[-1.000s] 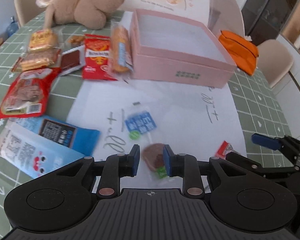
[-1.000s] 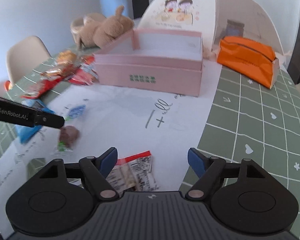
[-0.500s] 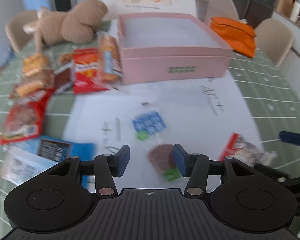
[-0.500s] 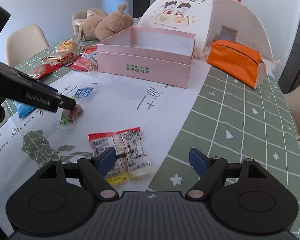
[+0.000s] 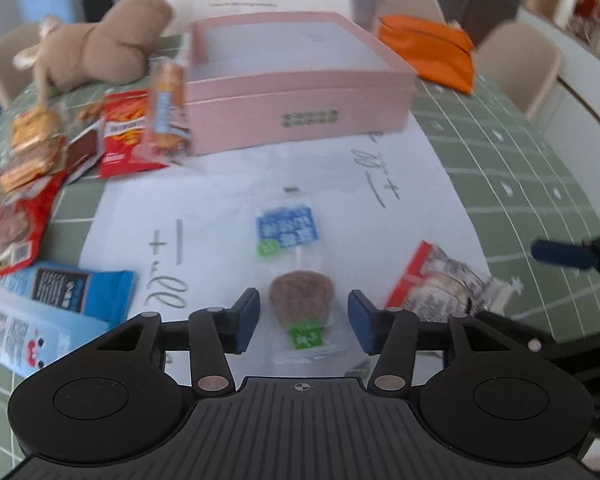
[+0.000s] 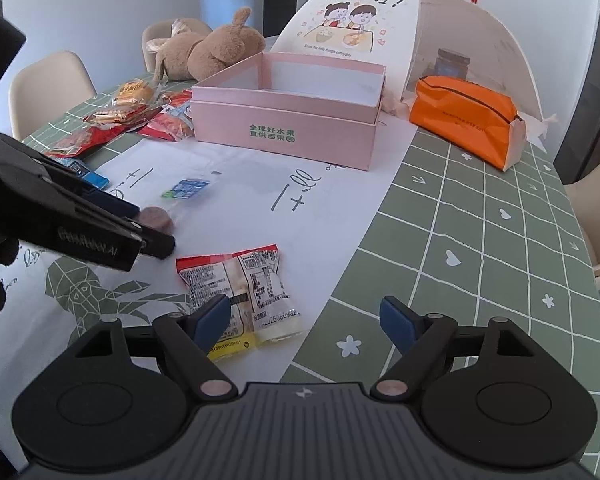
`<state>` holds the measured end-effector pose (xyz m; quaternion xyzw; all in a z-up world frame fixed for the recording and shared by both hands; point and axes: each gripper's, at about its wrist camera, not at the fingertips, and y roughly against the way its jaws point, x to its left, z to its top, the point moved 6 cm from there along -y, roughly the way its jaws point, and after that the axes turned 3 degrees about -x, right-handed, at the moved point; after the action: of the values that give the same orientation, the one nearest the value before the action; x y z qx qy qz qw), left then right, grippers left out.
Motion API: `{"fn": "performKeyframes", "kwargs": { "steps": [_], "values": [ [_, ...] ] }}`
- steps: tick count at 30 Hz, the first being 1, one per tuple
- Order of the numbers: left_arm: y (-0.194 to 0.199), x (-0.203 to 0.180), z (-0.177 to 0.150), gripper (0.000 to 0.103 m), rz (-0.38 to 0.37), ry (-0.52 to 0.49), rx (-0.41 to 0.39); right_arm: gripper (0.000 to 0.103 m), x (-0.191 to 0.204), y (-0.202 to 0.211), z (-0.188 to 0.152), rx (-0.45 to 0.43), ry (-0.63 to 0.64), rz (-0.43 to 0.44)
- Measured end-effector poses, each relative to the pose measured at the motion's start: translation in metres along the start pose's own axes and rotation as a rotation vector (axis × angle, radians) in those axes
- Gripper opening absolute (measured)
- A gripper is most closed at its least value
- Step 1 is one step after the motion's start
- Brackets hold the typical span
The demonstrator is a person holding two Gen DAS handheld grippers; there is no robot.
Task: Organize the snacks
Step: 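Carry both packets over the pink box and open both tools to drop them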
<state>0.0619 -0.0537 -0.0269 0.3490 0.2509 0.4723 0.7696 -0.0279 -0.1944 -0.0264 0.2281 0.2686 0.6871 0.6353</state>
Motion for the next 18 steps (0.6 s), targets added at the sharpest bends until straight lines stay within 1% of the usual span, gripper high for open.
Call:
{"fn": "performKeyframes", "kwargs": {
  "steps": [3, 7, 9, 10, 12, 14, 16, 18],
  "values": [
    [-0.001, 0.005, 0.000, 0.054, 0.023, 0.006, -0.001, 0.084, 0.003, 0.002, -0.002, -0.005, 0.019, -0.002],
    [-0.006, 0.001, 0.002, 0.056, 0.011, -0.015, 0.005, 0.084, 0.010, -0.001, 0.000, 0.011, 0.013, 0.064],
    [-0.008, -0.002, 0.004, 0.057, -0.006, -0.049, 0.001, 0.085, 0.012, -0.008, 0.003, 0.023, -0.004, 0.098],
    [-0.010, -0.004, 0.005, 0.057, -0.011, -0.090, 0.004, 0.085, 0.012, -0.012, 0.005, 0.029, -0.014, 0.106],
    [-0.011, -0.006, 0.005, 0.057, -0.022, -0.140, 0.015, 0.086, 0.012, -0.018, 0.009, 0.039, -0.033, 0.120],
    [-0.010, -0.003, 0.005, 0.056, -0.043, -0.153, 0.016, 0.086, 0.018, -0.021, 0.013, 0.055, -0.021, 0.137],
    [-0.009, 0.002, 0.006, 0.045, -0.047, -0.143, 0.015, 0.086, 0.027, -0.019, 0.016, 0.048, 0.010, 0.152],
    [-0.009, 0.006, 0.007, 0.044, -0.049, -0.124, 0.018, 0.086, 0.034, -0.019, 0.017, 0.043, 0.020, 0.169]
  ]
}}
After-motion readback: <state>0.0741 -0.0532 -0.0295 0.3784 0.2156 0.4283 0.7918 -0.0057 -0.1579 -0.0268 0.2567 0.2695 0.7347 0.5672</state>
